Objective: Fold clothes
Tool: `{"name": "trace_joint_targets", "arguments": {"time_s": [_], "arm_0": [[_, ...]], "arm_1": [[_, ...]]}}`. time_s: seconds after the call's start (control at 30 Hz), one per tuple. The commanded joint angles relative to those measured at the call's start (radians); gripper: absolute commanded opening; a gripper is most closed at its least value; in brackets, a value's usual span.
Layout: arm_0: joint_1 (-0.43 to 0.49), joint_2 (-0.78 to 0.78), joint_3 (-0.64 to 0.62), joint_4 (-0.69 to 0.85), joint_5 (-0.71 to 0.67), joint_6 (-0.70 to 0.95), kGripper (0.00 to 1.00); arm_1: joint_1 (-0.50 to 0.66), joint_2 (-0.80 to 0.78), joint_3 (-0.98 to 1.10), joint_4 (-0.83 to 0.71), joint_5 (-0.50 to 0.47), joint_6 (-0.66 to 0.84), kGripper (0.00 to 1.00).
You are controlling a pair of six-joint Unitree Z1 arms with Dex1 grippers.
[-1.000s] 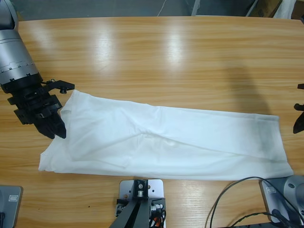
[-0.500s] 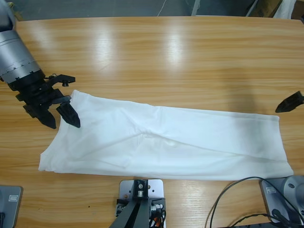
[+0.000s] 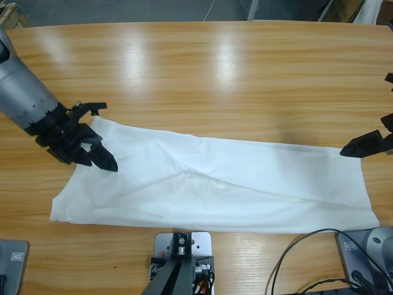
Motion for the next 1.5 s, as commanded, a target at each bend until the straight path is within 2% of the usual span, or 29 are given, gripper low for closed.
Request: {"name": "trace_joint_targets", "arguments": {"time_s": [0.03,0.2,0.7,0.77,0.83,1.17,1.23,1.33,1.47,1.5], "arm_0": [[-0.058,-0.03,0.066,-0.105,0.045,0.134,0.94],[-0.061,-0.04,0.029,-0.107,0.132,0.142,0.943],[-0.083,0.115,0.005,-0.19,0.127,0.163,0.931],[-0.083,0.132,-0.003,-0.197,0.125,0.169,0.893],[-0.092,0.137,-0.009,-0.197,0.116,0.172,0.858],[-0.13,0.147,0.01,-0.193,0.096,0.177,0.843],[-0.131,0.153,0.016,-0.194,0.087,0.178,0.812],[-0.134,0.146,0.016,-0.194,0.076,0.178,0.659],[-0.134,0.142,0.017,-0.192,0.071,0.179,0.309],[-0.134,0.142,0.018,-0.191,0.072,0.179,0.252]], "arm_1": [[0.02,-0.076,0.076,-0.03,0.006,0.005,0.89],[0.02,-0.107,0.124,-0.045,0.007,0.006,0.863],[0.02,-0.134,0.143,-0.063,-0.001,0.007,0.844],[0.02,-0.135,0.15,-0.065,-0.002,0.007,0.844],[0.02,-0.134,0.154,-0.068,-0.003,0.007,0.844],[0.02,-0.123,0.169,-0.094,-0.005,0.007,0.844],[0.02,-0.122,0.176,-0.1,-0.005,0.007,0.844],[0.02,-0.119,0.179,-0.102,-0.005,0.007,0.844],[0.02,-0.112,0.18,-0.107,-0.007,0.007,0.844],[0.02,-0.111,0.18,-0.107,-0.007,0.007,0.844]]}}
